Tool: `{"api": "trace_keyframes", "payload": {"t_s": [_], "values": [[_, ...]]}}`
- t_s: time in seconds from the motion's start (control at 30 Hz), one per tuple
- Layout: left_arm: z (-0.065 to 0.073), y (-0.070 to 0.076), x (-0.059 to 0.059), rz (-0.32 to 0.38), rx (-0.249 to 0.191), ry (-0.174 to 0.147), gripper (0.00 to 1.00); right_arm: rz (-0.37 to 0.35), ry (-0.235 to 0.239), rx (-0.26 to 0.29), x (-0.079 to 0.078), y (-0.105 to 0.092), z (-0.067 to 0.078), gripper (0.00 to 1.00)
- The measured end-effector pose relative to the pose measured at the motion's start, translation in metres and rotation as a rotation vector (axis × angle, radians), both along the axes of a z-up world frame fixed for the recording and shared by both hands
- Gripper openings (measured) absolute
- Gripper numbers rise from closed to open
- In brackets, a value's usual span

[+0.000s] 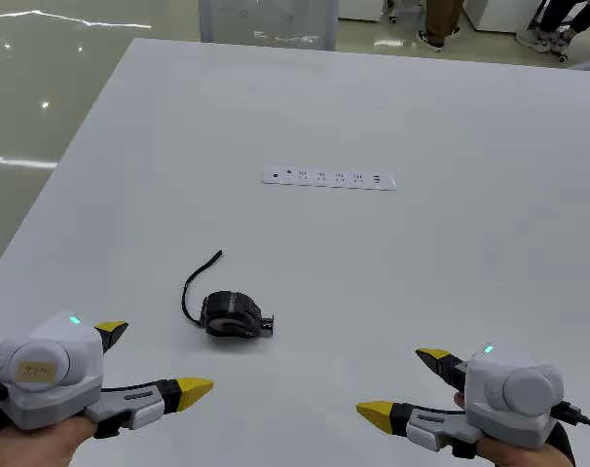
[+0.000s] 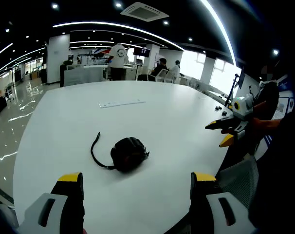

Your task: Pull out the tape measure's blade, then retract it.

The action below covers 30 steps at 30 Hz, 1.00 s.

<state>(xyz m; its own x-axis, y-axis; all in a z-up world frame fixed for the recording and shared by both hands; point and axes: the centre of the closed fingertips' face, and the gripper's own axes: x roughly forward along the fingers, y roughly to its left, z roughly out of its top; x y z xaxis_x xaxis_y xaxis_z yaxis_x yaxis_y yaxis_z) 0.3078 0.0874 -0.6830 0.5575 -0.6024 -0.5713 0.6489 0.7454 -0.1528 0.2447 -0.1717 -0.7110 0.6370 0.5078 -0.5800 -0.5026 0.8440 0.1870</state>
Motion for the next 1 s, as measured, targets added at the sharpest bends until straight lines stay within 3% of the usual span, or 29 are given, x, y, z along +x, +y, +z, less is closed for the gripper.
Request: {"api": "trace_keyframes", "payload": {"t_s": [1.0], "values": [[-0.004, 0.010, -0.002, -0.004, 0.018, 0.008, 0.87, 0.000, 0.016, -0.005, -0.005, -0.004, -0.003, 0.76]]}}
